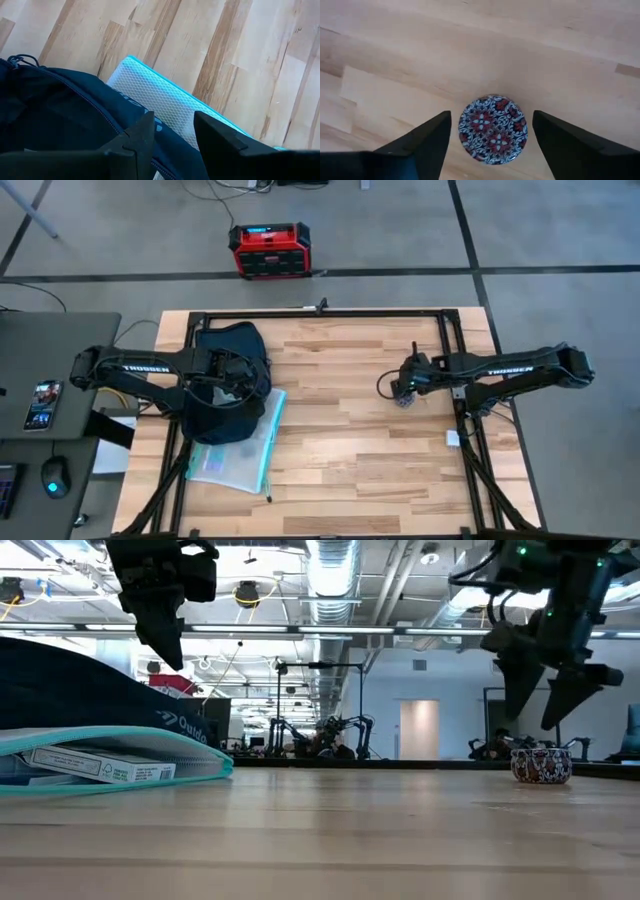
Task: Unpack backpack
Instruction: Put the scented candle into the zip bag
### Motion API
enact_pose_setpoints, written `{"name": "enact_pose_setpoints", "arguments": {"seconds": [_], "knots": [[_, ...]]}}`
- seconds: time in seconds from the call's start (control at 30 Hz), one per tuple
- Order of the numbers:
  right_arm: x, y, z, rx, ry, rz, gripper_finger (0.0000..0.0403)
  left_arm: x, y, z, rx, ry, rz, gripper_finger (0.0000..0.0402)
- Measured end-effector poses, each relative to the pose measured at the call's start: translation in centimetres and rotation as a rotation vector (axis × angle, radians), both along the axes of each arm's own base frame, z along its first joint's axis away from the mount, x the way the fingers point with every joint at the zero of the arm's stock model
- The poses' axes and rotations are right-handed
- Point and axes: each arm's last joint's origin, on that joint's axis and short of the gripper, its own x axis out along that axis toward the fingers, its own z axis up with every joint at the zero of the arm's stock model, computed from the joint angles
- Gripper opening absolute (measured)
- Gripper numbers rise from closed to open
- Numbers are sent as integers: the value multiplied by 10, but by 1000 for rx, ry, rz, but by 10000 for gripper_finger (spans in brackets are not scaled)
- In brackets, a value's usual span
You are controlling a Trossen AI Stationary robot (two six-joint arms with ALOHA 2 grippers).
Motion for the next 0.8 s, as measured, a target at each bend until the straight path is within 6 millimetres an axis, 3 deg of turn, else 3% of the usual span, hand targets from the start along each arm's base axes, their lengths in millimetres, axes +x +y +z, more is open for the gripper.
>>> {"name": "enact_pose_setpoints", "arguments": {"seconds": [0.3, 0.4, 0.53, 0.67, 0.8], "knots": [[7, 0, -17, 29, 6, -48, 271, 0, 0, 0, 0, 0, 0, 125], [8, -2, -20, 30, -17, -57, 306, 0, 0, 0, 0, 0, 1, 125], [7, -2, -27, 44, -44, -38, 387, 0, 0, 0, 0, 0, 0, 125], [2, -1, -36, 92, -25, -40, 371, 0, 0, 0, 0, 0, 0, 125], [0, -1, -39, 98, -19, -46, 394, 0, 0, 0, 0, 0, 1, 125]]}}
